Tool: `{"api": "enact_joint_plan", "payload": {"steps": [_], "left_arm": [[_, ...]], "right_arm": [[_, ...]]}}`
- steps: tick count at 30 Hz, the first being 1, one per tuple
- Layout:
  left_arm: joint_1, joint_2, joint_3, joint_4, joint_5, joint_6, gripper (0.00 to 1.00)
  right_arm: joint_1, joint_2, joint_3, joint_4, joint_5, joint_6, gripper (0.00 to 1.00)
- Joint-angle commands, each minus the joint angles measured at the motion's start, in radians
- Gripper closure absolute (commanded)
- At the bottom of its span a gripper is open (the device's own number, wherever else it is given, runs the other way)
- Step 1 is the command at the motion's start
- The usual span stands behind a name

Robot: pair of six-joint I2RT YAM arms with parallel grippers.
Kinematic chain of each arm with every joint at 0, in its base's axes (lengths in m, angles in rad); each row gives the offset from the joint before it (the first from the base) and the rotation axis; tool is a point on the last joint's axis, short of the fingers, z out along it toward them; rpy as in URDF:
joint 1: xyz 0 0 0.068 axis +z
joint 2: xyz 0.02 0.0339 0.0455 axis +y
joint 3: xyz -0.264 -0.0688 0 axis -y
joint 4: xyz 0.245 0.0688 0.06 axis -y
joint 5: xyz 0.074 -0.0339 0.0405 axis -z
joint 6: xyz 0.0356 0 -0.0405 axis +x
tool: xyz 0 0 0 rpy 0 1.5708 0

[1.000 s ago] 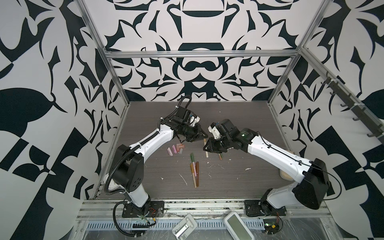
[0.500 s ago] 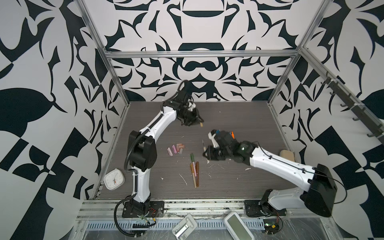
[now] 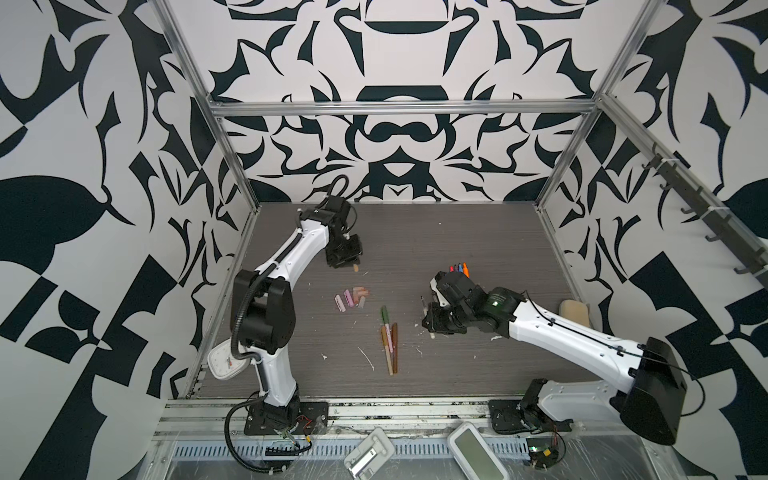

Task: Open the pen caps
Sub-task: 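Lower the beige cap onto the cap cluster and open the left gripper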

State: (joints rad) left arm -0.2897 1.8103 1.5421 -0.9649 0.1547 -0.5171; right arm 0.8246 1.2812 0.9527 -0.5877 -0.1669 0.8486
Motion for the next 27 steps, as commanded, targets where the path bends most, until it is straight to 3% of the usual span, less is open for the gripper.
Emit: {"api": "enact_joint_plan", "payload": {"steps": [1,8,12,27], "left_arm": [[0.086,-0.092,-0.167,-0.046,-0.074,0.009,1.00],[0.124,-0.180,-0.405,0.005,-0.066,0.012,1.00],[0.126,-0.177,-0.475,0.046,-0.063,0.014,1.00],[0.126,0.015,-0.452,0.185,0.073,0.017,1.00]], "right_arm": [[-0.029,0.059,0.086,-0.092,0.081,-0.090,1.00],[-0.048,0.304,0.268,-0.166,0.167,-0.276,1.00],[-0.057,0.404,0.318,-0.204,0.228,-0.298,1.00],[-0.059,0.401,0.315,-0.206,0.177,-0.272,1.00]]}}
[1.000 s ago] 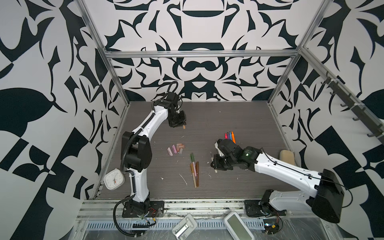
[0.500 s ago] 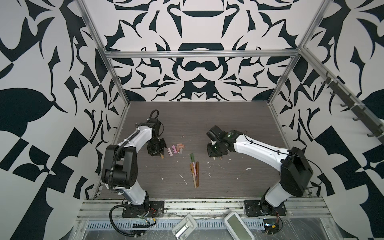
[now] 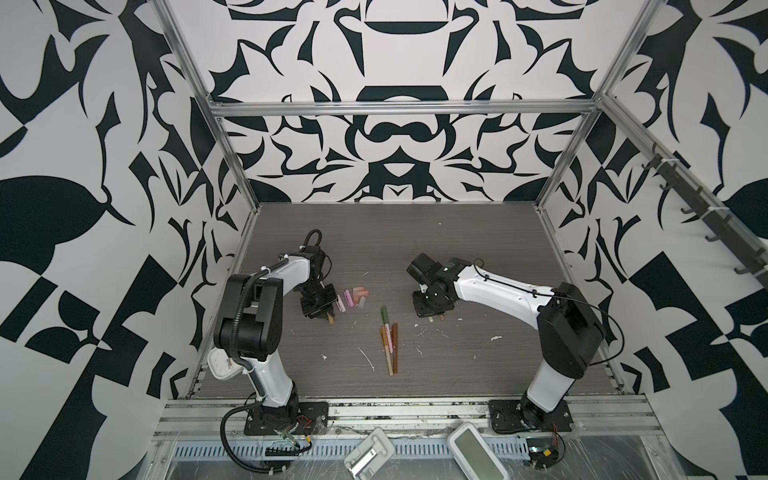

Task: Open the pen caps
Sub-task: 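Lower the beige cap onto the cap cluster and open the left gripper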

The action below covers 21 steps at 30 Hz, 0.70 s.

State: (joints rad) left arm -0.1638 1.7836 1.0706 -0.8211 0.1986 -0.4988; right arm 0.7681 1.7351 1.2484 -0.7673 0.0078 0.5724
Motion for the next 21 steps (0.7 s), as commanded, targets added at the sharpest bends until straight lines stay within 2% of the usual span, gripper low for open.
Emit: {"api": "enact_joint_plan", "payload": {"steps": [1,16,21], "left_arm": [[-0.001,0.048,0.024,0.046,0.034,-0.005,1.00],[-0.046,0.114,0.085,0.056,0.038,-0.031,0.99],[-0.046,0.110,0.083,0.053,0.017,-0.034,0.87]], "right_arm": [[-0.002,-0.060,0.015,-0.026,0.002,0.006,1.00],[-0.003,-0.084,-0.004,-0.035,0.014,0.008,1.00],[-0.004,-0.092,-0.008,-0.036,0.015,0.008,1.00]]}}
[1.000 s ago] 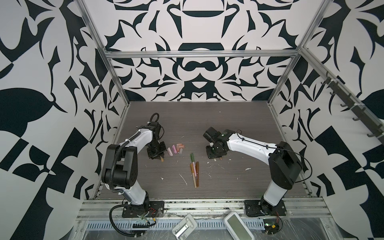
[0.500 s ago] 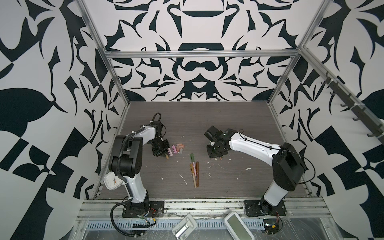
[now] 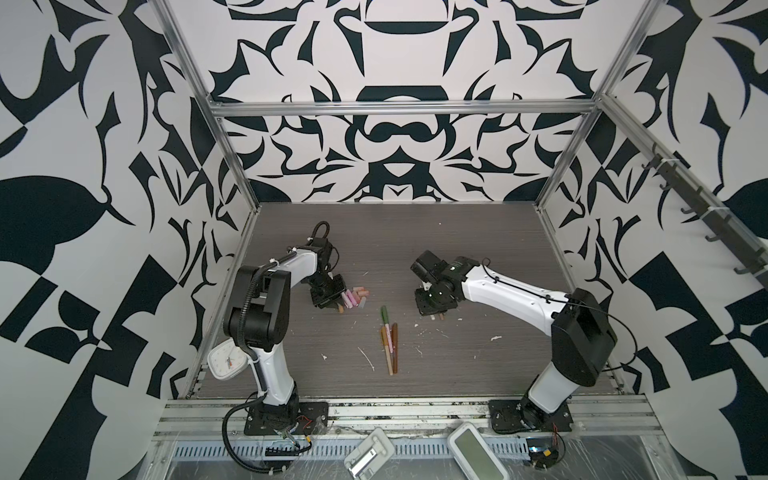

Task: Open the pen caps
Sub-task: 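Lower the beige cap onto the cap cluster and open the left gripper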

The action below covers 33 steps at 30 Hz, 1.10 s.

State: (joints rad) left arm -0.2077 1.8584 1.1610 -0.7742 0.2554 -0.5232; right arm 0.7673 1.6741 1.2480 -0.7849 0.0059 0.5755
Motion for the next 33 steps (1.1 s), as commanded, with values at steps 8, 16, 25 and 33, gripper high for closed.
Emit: {"api": "enact_joint_plan", "payload": {"steps": [8,16,25,33], "left_arm": [[-0.002,0.006,-0.015,0.001,-0.062,-0.015,0.73],[-0.002,-0.020,-0.006,-0.015,-0.068,-0.016,0.75],[-0.002,-0.100,0.016,-0.061,-0.068,-0.028,0.76],[-0.002,-0.171,0.011,-0.089,-0.059,-0.029,0.76]], "right_arm": [[-0.003,-0.038,-0.016,-0.018,0.017,0.006,1.00],[-0.003,-0.049,-0.031,-0.011,0.014,0.009,1.00],[-0.012,0.011,-0.014,-0.013,0.028,-0.037,1.00],[-0.017,0.148,0.065,-0.043,0.099,-0.102,1.00]]}}
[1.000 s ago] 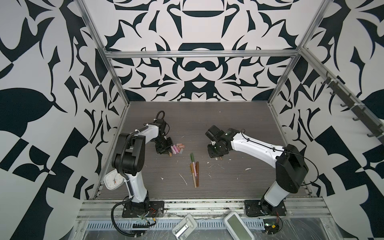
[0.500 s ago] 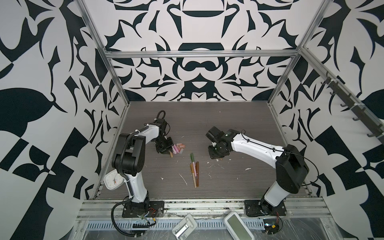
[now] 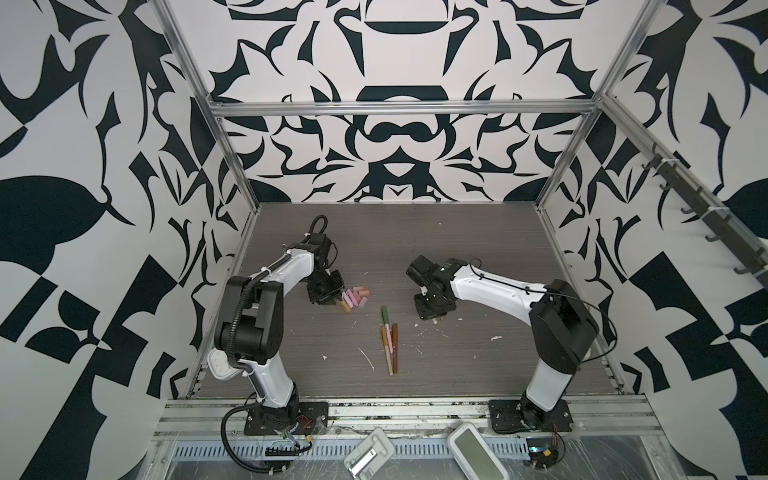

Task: Open the pen caps
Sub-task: 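Lower the beige cap onto the cap cluster and open the left gripper, then lay the uncapped beige pen beside the uncapped pens, open right gripper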

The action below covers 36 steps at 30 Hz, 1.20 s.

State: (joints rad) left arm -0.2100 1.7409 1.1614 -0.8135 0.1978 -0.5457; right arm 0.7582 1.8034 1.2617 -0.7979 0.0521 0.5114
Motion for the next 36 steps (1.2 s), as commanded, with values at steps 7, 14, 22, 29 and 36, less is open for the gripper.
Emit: {"api": "enact_joint_plan", "payload": {"steps": [7,14,22,29,36], "left_arm": [[0.000,-0.110,0.021,-0.069,0.020,-0.007,0.76],[0.001,-0.131,0.032,-0.067,0.034,0.001,0.76],[0.001,-0.123,0.035,-0.040,0.069,0.000,0.76],[0.001,-0.160,0.010,0.063,0.144,-0.024,0.79],[0.003,-0.178,-0.014,0.142,0.182,-0.055,0.78]], "right_arm": [[-0.008,0.108,0.136,-0.081,0.160,-0.045,0.97],[-0.008,0.147,0.187,-0.159,0.274,-0.069,0.74],[-0.002,0.077,0.197,-0.188,0.281,-0.069,0.68],[0.114,-0.048,0.119,-0.092,0.058,-0.003,0.72],[0.294,-0.085,-0.062,0.091,-0.098,0.243,0.73]]}}
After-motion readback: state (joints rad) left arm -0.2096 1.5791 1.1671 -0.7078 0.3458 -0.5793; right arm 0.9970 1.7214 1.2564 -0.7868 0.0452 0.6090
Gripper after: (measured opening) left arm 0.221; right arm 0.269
